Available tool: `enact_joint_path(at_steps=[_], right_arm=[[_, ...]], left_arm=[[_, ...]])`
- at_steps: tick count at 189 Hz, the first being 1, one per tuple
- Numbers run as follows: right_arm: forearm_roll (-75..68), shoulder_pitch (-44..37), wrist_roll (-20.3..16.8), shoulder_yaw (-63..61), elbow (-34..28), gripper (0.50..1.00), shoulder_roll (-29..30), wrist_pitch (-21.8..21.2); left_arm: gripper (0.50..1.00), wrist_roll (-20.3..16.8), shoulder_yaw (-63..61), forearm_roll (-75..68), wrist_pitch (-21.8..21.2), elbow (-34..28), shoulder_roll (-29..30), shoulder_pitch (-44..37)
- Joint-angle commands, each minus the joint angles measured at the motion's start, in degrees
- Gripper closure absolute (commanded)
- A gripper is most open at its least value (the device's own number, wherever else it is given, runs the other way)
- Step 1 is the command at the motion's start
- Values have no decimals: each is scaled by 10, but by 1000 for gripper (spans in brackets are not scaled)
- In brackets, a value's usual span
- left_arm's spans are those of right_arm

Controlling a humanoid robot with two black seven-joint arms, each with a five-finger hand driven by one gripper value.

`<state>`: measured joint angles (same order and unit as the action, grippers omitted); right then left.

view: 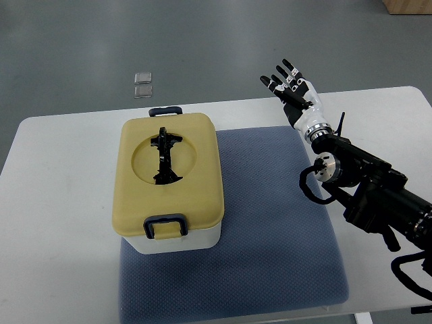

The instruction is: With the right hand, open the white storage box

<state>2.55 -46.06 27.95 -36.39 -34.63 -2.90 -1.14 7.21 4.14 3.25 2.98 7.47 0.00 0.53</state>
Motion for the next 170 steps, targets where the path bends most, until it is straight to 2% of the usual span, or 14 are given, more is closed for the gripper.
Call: enact_joint_path(at_steps=[1,170], right_arm=[[0,0,0,0,0,570,0,1],[1,0,2,0,2,570,-1,1]], left_arm=[[500,0,1,0,0,0,0,0],[500,0,1,0,0,4,0,1]])
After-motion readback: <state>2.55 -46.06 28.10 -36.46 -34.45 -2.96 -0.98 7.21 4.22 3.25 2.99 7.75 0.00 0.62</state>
